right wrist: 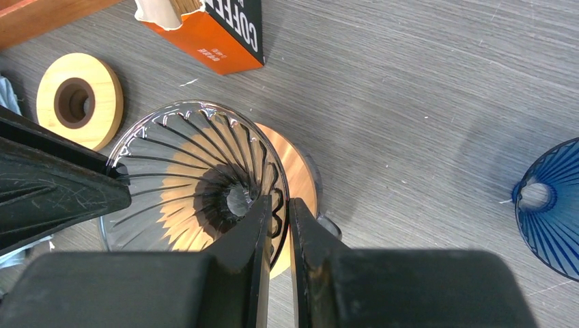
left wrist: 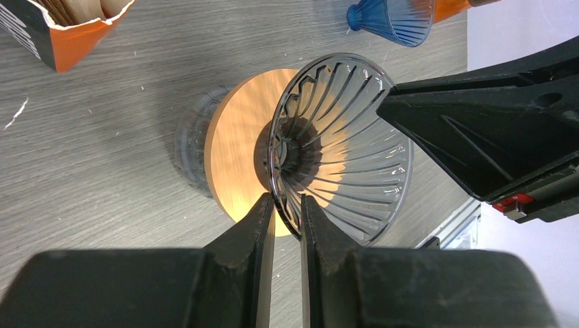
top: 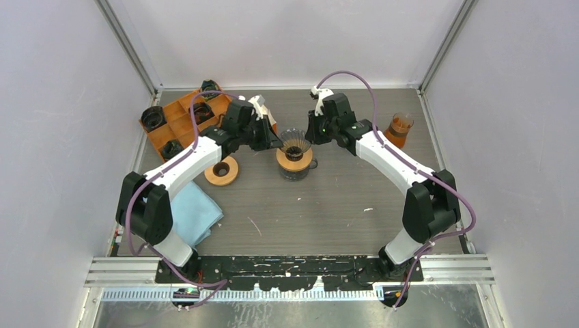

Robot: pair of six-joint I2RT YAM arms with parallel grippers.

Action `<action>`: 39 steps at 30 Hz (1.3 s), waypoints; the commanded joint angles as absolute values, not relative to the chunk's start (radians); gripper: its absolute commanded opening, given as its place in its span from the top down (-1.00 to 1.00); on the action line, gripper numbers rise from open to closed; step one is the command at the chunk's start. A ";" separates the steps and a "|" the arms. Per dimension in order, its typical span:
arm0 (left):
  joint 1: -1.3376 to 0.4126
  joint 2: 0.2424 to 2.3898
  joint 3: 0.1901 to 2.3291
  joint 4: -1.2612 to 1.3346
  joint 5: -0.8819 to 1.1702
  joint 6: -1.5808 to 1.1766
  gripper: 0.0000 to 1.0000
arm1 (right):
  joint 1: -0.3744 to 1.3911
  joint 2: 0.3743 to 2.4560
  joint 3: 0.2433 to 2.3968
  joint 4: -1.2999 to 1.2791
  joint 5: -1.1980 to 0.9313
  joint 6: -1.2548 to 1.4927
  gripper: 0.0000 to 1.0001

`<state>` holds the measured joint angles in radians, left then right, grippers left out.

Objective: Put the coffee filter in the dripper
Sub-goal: Press the coffee dripper onto the connecting ring.

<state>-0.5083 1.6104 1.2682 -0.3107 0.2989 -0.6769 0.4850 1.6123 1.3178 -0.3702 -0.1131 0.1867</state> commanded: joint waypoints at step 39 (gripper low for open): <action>-0.671 1.684 1.114 -0.359 0.112 -0.571 0.95 | 0.620 1.720 1.114 -0.411 0.052 0.085 0.99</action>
